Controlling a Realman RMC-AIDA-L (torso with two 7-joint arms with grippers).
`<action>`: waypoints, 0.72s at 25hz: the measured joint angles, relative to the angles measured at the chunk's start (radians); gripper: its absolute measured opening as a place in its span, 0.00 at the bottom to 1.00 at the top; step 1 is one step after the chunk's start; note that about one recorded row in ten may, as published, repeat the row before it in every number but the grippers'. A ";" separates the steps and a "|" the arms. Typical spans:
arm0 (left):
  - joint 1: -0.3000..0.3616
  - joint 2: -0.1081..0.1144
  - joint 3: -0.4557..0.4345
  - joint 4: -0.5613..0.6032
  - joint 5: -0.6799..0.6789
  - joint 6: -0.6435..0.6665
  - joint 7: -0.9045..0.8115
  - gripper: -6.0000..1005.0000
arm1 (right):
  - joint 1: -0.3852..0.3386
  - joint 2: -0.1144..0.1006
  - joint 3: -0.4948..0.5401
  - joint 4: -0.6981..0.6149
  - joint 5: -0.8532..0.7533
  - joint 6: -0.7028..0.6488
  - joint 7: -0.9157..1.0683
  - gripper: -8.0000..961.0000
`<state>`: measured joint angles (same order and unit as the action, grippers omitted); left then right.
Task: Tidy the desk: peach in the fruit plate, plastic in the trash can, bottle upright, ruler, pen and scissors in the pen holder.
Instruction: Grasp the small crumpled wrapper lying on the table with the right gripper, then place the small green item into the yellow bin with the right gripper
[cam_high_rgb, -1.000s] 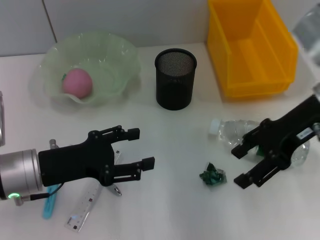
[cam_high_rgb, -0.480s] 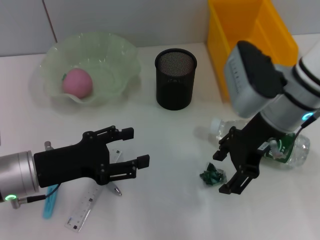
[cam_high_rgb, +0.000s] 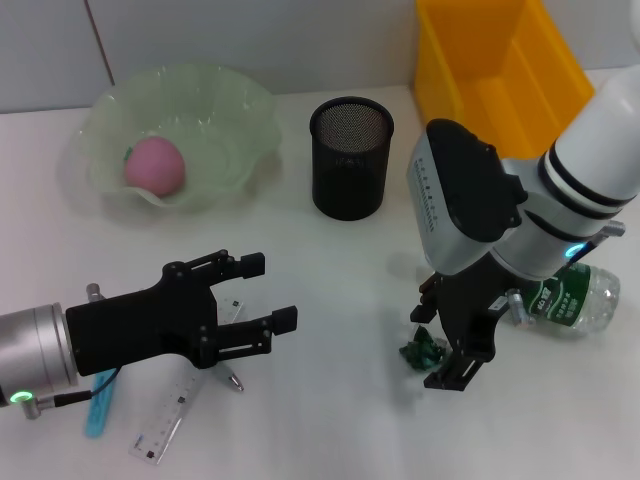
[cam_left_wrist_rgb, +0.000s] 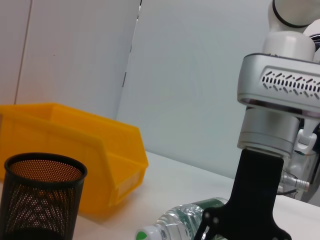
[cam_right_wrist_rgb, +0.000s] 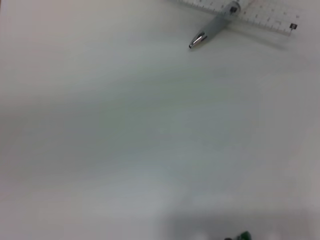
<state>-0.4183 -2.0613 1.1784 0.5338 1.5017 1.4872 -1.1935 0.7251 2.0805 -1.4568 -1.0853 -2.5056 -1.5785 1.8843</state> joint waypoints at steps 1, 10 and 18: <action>0.000 0.000 0.000 0.000 0.000 0.000 0.000 0.82 | 0.000 0.000 -0.005 0.003 0.001 0.005 0.000 0.85; 0.001 0.000 0.000 0.000 0.000 0.006 0.000 0.82 | -0.002 0.004 -0.048 0.022 0.009 0.052 0.001 0.85; 0.003 0.002 0.000 0.003 0.000 0.007 0.000 0.82 | -0.010 0.006 -0.057 0.018 0.017 0.086 0.010 0.75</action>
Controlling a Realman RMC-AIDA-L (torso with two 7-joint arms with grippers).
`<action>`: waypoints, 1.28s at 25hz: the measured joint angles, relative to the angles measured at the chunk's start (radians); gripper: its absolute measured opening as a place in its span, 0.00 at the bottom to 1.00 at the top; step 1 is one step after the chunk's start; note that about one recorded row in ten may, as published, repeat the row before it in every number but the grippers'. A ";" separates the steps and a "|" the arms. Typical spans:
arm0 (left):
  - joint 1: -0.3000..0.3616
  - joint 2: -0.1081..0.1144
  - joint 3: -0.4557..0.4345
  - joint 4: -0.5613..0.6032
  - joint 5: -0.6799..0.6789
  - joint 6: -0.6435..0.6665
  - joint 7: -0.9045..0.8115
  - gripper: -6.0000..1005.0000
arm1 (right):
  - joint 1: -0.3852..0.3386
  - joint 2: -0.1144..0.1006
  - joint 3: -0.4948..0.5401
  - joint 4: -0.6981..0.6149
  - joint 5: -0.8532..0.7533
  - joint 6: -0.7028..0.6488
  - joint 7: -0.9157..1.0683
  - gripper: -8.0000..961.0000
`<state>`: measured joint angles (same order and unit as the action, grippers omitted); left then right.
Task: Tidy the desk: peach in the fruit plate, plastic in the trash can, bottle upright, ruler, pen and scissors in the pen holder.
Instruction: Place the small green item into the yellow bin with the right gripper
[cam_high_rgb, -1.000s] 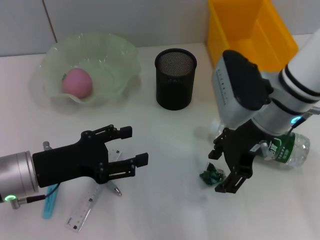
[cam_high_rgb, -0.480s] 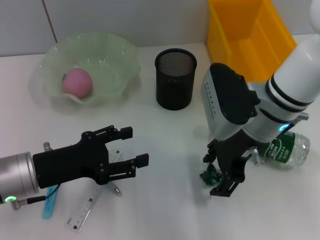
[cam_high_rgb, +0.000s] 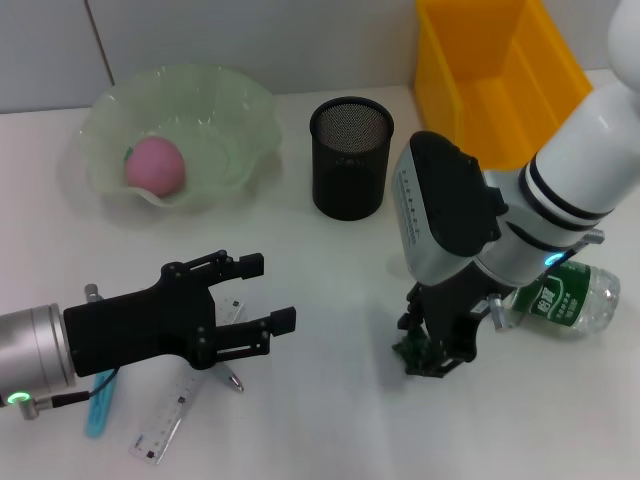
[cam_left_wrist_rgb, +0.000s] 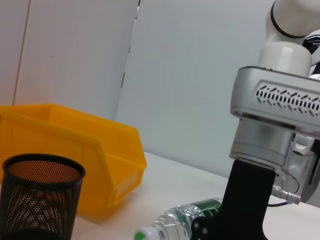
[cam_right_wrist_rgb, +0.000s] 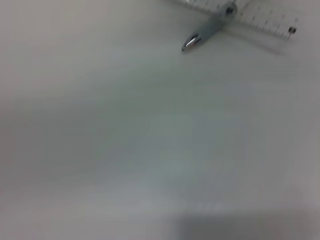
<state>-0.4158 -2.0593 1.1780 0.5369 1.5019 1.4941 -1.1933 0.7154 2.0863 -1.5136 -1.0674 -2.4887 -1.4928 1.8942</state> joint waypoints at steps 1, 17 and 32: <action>0.001 0.000 0.000 0.001 0.000 0.000 0.000 0.82 | 0.000 0.000 0.005 -0.006 0.009 0.000 0.001 0.74; 0.003 0.007 -0.006 0.006 -0.003 0.015 -0.001 0.82 | -0.019 -0.008 0.456 -0.298 0.031 0.174 0.248 0.45; 0.006 0.011 -0.006 0.006 0.000 0.041 -0.003 0.82 | 0.044 -0.018 0.505 0.031 -0.146 0.584 0.509 0.37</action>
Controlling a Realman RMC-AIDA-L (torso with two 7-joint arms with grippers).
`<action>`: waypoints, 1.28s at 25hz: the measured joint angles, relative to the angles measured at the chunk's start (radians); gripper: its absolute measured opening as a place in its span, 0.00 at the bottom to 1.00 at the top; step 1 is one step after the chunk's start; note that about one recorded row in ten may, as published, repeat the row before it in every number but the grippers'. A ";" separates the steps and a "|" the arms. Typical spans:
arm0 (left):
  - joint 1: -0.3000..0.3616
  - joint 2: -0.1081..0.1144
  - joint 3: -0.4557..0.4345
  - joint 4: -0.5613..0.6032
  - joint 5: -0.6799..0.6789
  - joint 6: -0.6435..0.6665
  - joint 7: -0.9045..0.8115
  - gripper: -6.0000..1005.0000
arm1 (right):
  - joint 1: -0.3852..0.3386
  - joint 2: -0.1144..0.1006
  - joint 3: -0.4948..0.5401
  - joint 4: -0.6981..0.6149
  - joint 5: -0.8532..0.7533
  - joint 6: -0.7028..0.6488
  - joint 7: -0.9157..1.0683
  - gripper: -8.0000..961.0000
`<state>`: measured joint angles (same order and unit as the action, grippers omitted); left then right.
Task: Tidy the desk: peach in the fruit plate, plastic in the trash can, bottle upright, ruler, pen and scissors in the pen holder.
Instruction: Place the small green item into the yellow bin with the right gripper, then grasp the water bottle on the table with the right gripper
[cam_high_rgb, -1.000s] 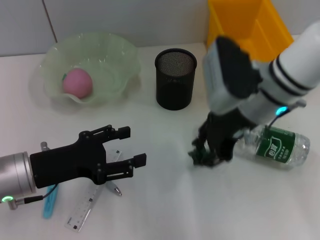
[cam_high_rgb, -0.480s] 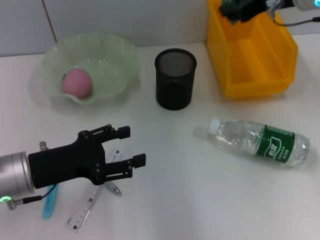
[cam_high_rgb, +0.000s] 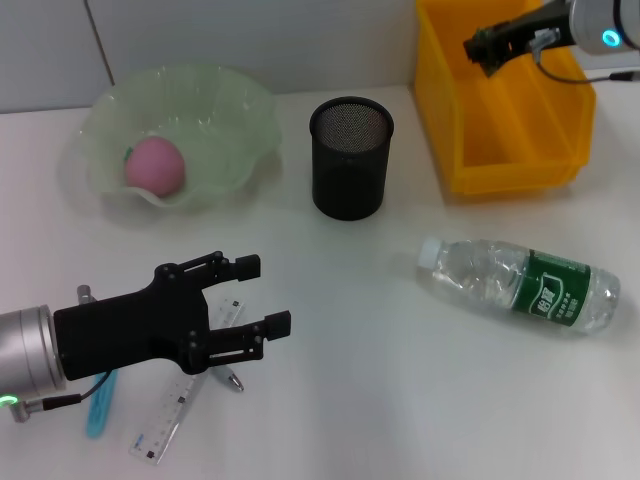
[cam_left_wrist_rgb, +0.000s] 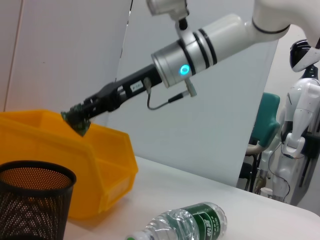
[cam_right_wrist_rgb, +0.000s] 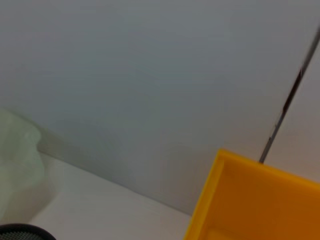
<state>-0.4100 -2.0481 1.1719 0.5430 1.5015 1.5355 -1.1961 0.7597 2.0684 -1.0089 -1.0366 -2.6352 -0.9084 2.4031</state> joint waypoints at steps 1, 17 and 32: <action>0.000 0.000 0.000 0.000 0.000 0.000 0.000 0.82 | 0.004 0.000 0.005 0.024 0.000 0.015 0.001 0.38; 0.002 0.010 0.000 -0.005 0.000 0.018 0.001 0.82 | -0.049 0.008 0.006 -0.065 0.049 -0.037 0.006 0.84; 0.007 0.009 -0.017 0.000 -0.005 0.030 -0.010 0.82 | -0.036 -0.083 0.181 -0.434 0.165 -0.984 -0.171 0.84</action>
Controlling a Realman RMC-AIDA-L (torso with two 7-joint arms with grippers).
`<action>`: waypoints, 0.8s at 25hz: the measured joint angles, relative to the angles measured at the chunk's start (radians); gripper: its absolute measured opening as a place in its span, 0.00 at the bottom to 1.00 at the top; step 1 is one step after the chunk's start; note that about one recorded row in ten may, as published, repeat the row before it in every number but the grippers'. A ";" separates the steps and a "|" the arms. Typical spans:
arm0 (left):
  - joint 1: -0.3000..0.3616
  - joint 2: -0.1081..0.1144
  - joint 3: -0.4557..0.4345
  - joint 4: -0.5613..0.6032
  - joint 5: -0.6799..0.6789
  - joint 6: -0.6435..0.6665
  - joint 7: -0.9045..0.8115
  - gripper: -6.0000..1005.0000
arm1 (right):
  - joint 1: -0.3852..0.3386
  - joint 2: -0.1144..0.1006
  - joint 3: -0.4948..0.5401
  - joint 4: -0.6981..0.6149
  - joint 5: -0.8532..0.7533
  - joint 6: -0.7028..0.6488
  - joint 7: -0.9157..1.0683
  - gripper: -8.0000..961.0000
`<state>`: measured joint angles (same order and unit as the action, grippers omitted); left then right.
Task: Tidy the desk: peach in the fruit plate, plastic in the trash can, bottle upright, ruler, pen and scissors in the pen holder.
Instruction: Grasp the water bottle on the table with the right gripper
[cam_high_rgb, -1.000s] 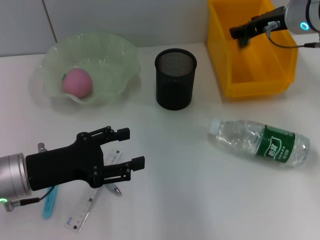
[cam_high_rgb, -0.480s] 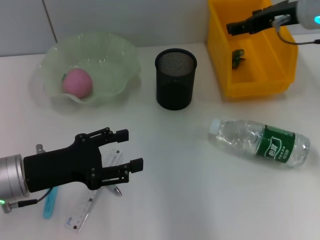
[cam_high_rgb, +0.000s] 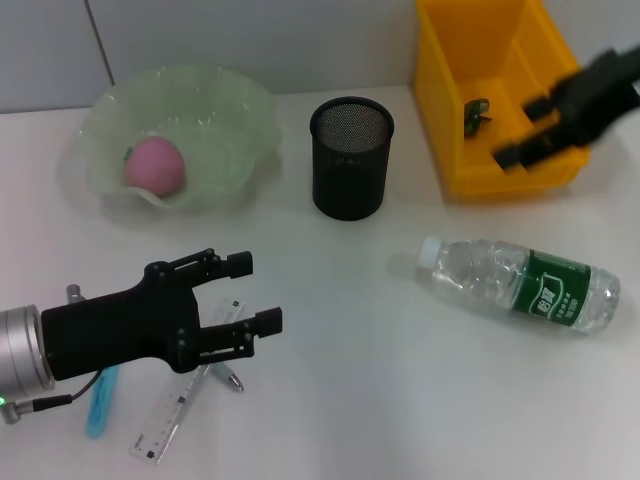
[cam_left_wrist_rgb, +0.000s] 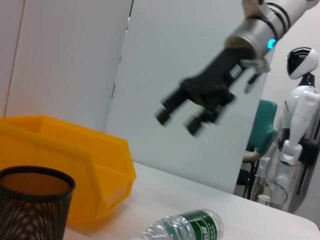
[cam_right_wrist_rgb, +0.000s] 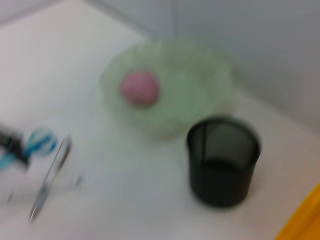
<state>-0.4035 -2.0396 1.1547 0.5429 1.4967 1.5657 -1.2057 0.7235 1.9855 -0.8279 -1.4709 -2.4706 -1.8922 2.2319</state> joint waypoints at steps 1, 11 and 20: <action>0.001 -0.002 -0.007 0.000 0.000 0.000 0.000 0.82 | 0.010 -0.003 -0.002 0.003 -0.034 -0.045 -0.023 0.84; 0.005 -0.005 -0.020 -0.004 0.002 -0.008 0.000 0.82 | 0.031 0.016 -0.133 0.046 -0.249 -0.112 -0.139 0.84; 0.009 -0.006 -0.055 -0.008 0.005 -0.011 0.000 0.82 | 0.028 0.056 -0.243 0.146 -0.302 0.029 -0.182 0.84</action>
<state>-0.3949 -2.0456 1.1000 0.5346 1.5019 1.5544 -1.2057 0.7515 2.0411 -1.0708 -1.3253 -2.7730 -1.8628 2.0495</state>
